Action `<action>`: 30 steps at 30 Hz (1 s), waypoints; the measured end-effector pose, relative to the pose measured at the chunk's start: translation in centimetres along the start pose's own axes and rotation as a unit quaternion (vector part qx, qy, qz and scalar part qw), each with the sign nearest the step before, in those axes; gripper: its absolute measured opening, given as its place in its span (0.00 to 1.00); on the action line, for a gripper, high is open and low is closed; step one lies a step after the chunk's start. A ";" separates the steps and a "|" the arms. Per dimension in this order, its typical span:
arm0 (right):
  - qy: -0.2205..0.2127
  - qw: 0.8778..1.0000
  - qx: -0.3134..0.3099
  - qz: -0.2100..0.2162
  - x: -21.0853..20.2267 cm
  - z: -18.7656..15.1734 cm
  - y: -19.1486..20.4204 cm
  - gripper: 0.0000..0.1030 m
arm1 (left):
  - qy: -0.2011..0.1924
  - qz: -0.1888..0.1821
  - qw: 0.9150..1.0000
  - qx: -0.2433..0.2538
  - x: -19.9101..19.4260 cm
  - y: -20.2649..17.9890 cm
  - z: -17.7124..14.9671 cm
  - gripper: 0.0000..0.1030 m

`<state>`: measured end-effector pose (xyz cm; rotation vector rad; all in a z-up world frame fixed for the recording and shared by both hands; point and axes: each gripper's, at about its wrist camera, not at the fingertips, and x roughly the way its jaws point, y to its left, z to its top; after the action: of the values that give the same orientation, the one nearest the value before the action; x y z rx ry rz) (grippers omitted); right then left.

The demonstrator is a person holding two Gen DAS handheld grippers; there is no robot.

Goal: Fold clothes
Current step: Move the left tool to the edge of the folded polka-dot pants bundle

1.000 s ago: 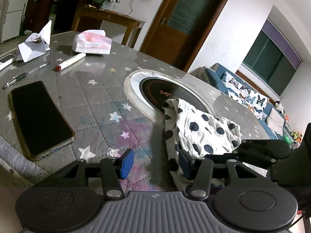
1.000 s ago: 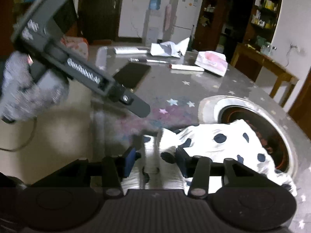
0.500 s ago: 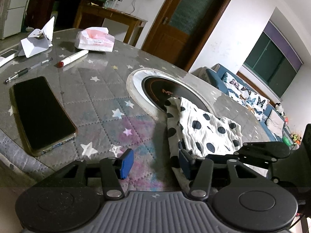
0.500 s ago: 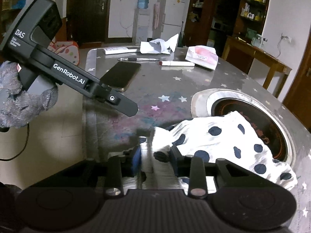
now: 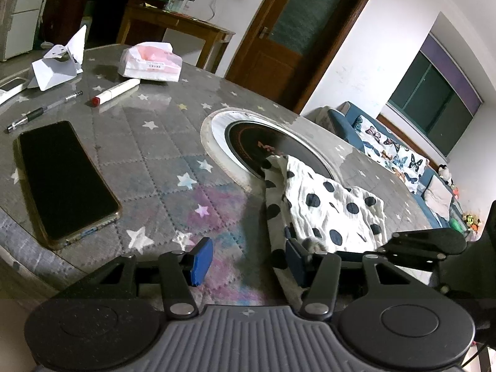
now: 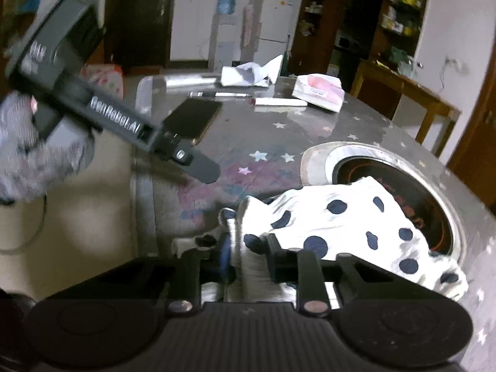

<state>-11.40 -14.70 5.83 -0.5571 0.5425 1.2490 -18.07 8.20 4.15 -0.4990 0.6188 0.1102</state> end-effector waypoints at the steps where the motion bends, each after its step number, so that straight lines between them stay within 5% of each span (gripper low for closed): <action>1: -0.004 1.000 0.014 0.007 -0.3 0.1 -0.5 0.16 | -0.001 0.000 1.000 0.000 0.0 0.0 0.1 0.54; 8: -0.042 0.994 0.085 0.051 -3.4 1.4 -3.2 0.13 | -0.012 -0.002 1.000 0.000 -0.3 0.0 0.5 0.54; 16: -0.035 0.997 0.027 0.063 -3.4 0.1 -0.6 0.14 | -0.014 -0.005 1.000 0.002 -0.2 -0.4 0.7 0.54; 23: -0.034 0.996 0.028 0.074 -3.5 -1.1 0.2 0.31 | -0.027 -0.045 0.998 0.027 -0.3 -3.1 1.6 0.54; 27: -0.051 0.993 0.091 0.056 -5.3 -1.0 -2.8 0.33 | -0.028 -0.077 0.996 0.043 0.3 -5.1 1.8 0.54; 30: -0.059 0.991 0.122 0.003 -5.3 -1.2 -5.6 0.34 | -0.015 -0.094 0.994 0.052 1.2 -6.4 1.4 0.53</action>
<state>-7.28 -20.59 8.92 -0.2751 0.5874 1.1918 -14.78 3.25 7.09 -0.4514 0.5416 -0.0925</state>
